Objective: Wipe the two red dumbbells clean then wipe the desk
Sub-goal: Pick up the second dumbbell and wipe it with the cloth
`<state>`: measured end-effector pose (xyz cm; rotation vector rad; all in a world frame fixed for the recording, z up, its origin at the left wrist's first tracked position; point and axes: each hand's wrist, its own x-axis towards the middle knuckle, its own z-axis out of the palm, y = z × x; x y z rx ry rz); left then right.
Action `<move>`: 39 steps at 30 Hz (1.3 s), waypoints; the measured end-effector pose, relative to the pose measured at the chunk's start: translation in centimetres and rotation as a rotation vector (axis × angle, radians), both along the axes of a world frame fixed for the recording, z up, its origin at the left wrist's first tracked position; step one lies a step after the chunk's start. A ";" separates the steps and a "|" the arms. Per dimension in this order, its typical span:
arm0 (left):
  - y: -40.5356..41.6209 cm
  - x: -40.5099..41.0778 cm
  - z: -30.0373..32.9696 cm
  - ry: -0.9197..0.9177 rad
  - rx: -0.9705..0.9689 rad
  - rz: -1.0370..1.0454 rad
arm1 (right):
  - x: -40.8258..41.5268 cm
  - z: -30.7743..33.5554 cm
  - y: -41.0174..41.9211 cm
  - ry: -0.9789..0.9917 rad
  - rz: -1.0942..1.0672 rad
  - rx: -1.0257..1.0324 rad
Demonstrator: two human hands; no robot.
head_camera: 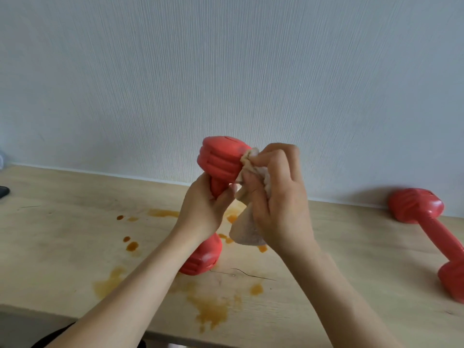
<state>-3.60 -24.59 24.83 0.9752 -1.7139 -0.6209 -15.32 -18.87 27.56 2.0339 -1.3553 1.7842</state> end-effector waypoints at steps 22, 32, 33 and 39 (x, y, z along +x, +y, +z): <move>-0.4 -0.4 0.1 0.021 0.129 -0.074 | -0.8 -1.1 -2.8 -0.131 0.005 -0.005; -0.2 0.0 0.1 0.067 0.198 -0.119 | -0.9 -1.7 -3.1 -0.152 0.154 0.047; -0.2 0.1 0.1 0.076 0.206 -0.127 | -1.1 -1.7 -3.1 -0.139 0.116 0.064; -0.1 0.0 0.4 0.023 0.204 -0.055 | 0.3 -0.6 -1.8 0.067 0.054 -0.059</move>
